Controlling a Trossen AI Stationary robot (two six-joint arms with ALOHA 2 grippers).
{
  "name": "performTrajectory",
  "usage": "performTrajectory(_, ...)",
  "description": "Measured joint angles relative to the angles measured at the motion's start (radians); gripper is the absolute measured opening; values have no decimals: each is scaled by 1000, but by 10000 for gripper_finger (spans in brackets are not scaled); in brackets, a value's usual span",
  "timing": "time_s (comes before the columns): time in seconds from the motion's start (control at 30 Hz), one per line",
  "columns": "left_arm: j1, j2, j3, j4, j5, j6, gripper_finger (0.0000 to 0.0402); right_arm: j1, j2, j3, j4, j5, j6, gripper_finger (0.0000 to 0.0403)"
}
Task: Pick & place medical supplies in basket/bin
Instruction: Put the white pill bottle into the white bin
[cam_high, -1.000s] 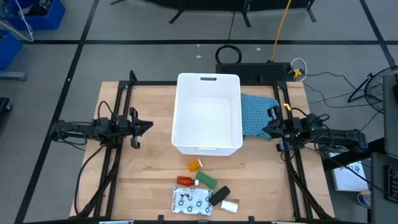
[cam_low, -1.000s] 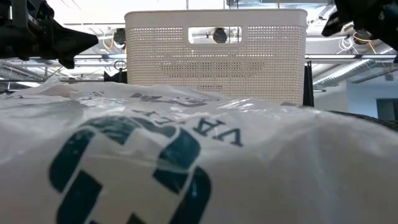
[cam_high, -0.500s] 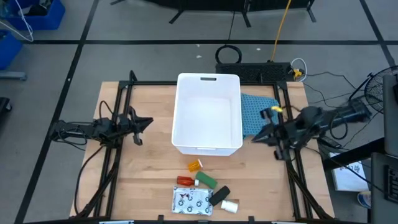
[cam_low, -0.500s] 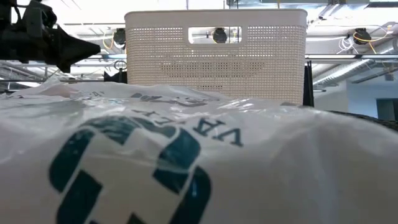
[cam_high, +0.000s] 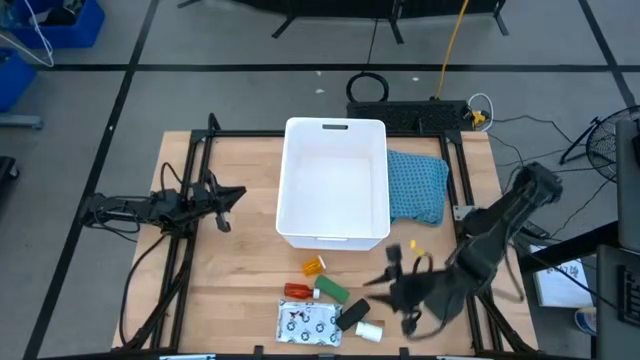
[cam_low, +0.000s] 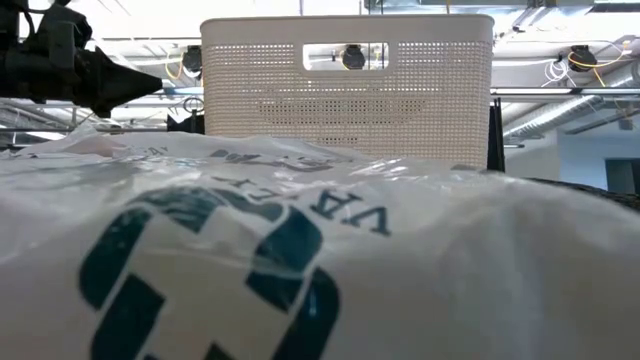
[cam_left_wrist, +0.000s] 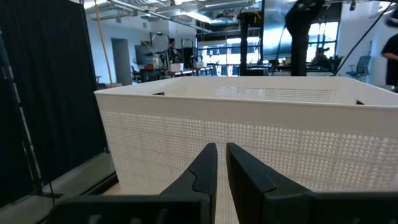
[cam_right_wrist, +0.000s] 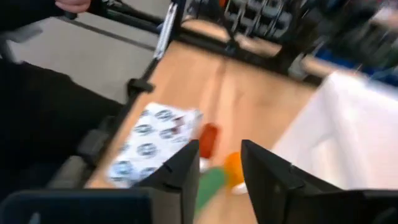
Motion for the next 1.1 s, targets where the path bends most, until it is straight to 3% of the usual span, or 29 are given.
performTrajectory(0.2,0,0,0,-2,-21,-4,35,45,110,4,-34,-56,388,183)
performTrajectory(0.37,0,0,0,1,-27,46,35,27,164,4,-103,-282,648,238)
performTrajectory(0.47,0,0,0,1,-57,59,35,-4,205,4,-127,-385,684,257)
performTrajectory(0.7,0,0,0,23,-99,93,35,-35,285,4,-124,-498,738,272)
performTrajectory(1.1,0,0,0,36,-99,106,35,-34,380,4,-58,-530,789,272)
